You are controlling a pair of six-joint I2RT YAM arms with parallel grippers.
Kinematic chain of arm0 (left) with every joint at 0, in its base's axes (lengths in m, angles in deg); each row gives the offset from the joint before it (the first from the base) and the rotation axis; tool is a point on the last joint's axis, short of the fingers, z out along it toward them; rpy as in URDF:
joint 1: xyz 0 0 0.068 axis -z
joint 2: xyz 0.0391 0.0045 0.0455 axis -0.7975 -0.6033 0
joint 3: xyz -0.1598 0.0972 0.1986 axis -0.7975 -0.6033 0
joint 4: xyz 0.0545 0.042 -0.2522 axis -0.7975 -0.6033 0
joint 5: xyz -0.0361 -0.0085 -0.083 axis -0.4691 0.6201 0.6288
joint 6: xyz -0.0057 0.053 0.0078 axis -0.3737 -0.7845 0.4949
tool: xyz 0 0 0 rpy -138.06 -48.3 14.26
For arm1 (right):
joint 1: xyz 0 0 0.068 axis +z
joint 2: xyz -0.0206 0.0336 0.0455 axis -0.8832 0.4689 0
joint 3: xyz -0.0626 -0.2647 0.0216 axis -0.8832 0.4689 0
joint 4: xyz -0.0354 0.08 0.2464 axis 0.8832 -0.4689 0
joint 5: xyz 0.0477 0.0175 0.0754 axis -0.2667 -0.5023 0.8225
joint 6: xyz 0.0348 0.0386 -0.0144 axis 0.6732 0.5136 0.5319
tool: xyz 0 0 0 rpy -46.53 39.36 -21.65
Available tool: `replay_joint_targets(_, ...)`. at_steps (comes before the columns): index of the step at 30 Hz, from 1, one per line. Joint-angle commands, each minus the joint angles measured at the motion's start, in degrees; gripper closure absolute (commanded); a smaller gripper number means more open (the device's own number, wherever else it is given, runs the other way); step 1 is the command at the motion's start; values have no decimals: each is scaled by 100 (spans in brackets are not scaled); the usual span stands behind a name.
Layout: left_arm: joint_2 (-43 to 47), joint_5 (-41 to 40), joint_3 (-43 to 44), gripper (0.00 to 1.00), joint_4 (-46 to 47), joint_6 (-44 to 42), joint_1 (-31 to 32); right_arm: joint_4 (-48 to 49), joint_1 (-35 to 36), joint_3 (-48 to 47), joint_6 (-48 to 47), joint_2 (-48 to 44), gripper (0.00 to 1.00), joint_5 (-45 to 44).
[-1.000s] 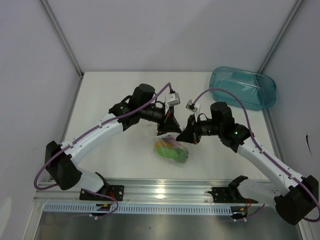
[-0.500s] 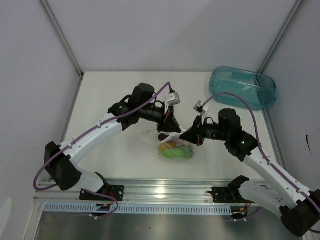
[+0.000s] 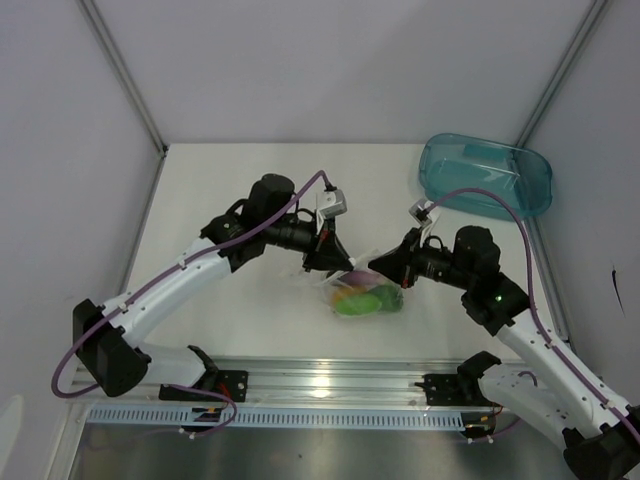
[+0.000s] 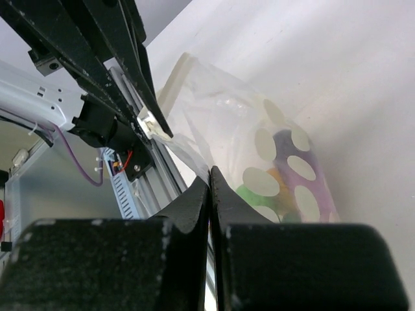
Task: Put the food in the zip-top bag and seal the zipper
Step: Zip the zipper food storage bag at the center of the board.
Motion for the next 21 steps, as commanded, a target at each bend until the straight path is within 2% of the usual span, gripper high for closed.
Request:
replay_joint_targets(1,358,225,-143,94,-44,108,-63,155,-127,68,122,-141,100,-541)
replay_joint_targets(9,841,-758,-513,97,-334,308,-72,14,-470,60,404,-256,100,-972)
replay_joint_targets(14,1176,-970,-706,96,-457,371,-72,41,-514,130,606,-247,100,-1192)
replay_joint_targets(19,1334,-1120,-821,97,-528,380,-72,268,-523,174,650,-177,100,-947)
replay_joint_targets(21,1317,-1085,-812,100,-563,345,-72,304,-523,165,554,-81,100,-789)
